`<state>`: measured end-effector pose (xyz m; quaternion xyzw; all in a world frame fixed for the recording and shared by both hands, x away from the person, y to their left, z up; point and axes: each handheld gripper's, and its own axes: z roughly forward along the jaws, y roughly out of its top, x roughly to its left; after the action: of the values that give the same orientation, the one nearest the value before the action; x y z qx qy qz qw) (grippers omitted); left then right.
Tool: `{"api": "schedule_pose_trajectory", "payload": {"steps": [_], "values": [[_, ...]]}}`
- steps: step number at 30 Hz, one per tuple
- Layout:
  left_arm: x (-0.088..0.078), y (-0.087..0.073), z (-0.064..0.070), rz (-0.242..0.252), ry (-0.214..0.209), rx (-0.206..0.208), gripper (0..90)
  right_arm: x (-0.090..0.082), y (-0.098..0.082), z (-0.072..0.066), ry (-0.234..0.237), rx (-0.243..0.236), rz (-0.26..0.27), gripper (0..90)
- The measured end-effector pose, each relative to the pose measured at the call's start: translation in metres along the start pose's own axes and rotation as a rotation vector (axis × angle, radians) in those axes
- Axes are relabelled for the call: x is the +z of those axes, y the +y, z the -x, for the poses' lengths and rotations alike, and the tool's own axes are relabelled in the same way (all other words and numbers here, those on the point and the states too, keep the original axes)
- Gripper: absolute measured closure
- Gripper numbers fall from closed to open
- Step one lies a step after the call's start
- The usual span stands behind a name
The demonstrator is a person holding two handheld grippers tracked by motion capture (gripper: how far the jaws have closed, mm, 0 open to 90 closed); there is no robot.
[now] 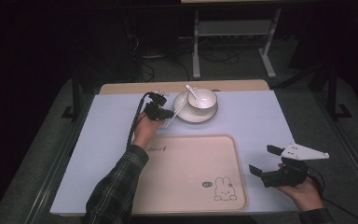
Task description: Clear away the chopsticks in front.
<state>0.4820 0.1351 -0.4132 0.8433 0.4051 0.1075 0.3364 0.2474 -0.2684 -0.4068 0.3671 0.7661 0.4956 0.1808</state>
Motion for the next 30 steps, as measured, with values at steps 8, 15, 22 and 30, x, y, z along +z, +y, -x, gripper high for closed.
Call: {"api": "schedule_pose_trajectory", "payload": {"steps": [8, 15, 22, 30], "values": [[0.007, -0.002, 0.001, -0.03, 0.013, 0.007, 83.0, 0.0, 0.0, 0.0, 0.0, 0.002, -0.001, 0.0], [0.01, -0.003, 0.001, -0.034, 0.015, -0.002, 83.3, 0.0, 0.0, 0.0, 0.002, 0.001, -0.001, 0.0], [0.008, -0.002, 0.0, -0.032, 0.047, -0.017, 85.5, 0.0, 0.0, 0.0, 0.001, 0.003, 0.0, 0.0], [-0.004, 0.001, -0.001, -0.004, 0.055, -0.026, 85.8, 0.0, 0.0, 0.001, 0.0, 0.004, 0.0, 0.0]]}}
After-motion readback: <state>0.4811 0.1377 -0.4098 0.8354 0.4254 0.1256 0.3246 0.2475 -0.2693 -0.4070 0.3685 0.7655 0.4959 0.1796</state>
